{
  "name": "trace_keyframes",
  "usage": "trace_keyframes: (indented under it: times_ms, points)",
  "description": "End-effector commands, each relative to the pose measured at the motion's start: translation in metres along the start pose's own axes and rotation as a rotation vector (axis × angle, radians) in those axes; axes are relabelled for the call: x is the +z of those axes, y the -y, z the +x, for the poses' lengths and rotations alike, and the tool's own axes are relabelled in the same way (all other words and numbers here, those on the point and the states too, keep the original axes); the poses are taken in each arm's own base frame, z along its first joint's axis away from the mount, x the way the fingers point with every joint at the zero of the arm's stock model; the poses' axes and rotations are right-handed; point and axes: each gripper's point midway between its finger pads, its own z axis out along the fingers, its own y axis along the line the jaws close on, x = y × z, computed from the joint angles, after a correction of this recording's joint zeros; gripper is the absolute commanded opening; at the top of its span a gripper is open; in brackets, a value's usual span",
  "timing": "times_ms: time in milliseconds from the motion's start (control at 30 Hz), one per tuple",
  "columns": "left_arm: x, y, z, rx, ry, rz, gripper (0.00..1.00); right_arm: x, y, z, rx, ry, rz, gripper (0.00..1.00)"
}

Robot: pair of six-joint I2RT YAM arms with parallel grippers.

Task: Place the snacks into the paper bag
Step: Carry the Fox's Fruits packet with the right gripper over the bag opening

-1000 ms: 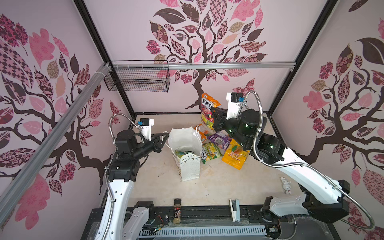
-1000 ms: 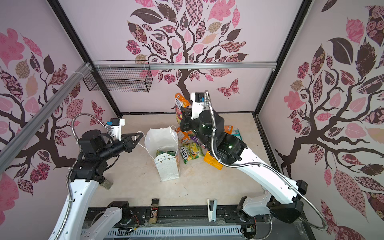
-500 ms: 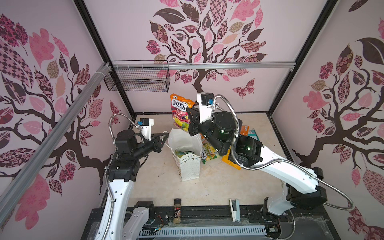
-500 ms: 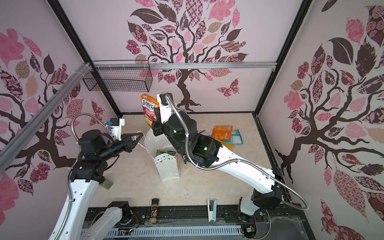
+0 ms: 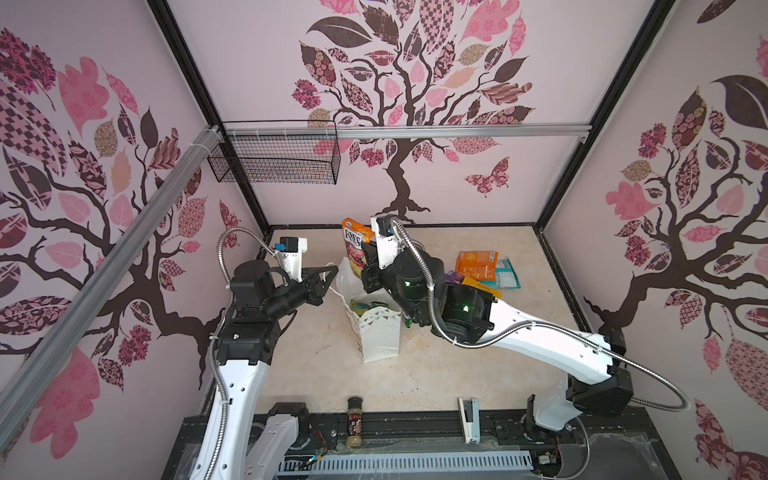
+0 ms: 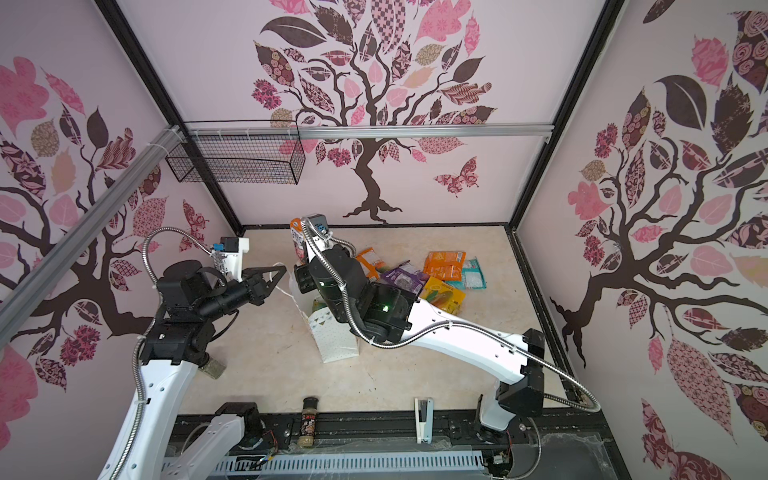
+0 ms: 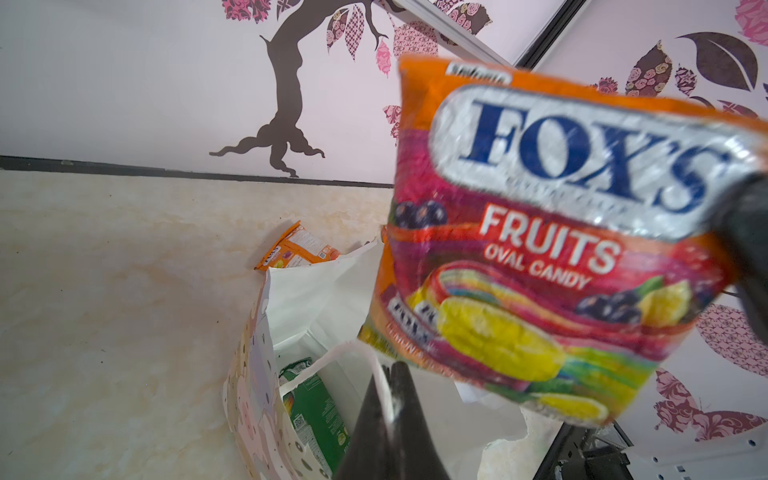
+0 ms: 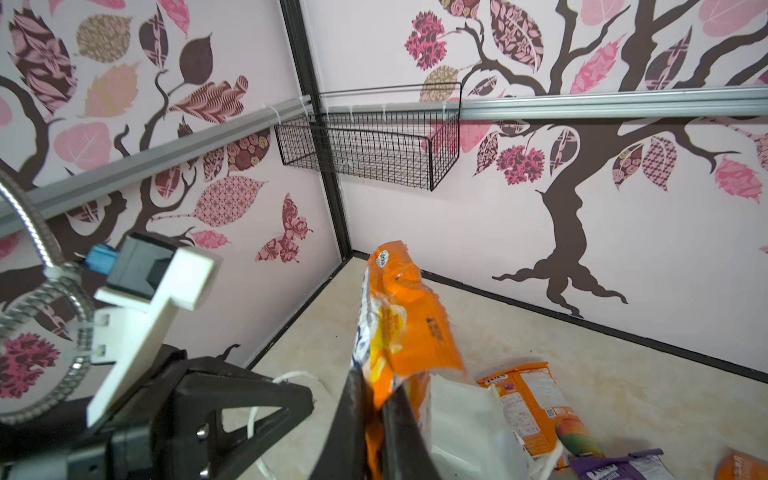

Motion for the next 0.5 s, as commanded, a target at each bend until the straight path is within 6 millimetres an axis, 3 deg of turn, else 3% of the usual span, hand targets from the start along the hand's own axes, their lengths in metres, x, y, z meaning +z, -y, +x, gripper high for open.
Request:
trace_keyframes:
  times_ms: [0,467]
  points:
    - [0.002,-0.001,0.004,0.011,0.003,0.006,0.06,-0.005,0.002,-0.016,0.081,0.056,0.010,0.00]
    - [0.003,-0.002,0.005,0.009,0.003,0.007,0.06,0.017,-0.001,0.024,0.069,0.017,0.047,0.00]
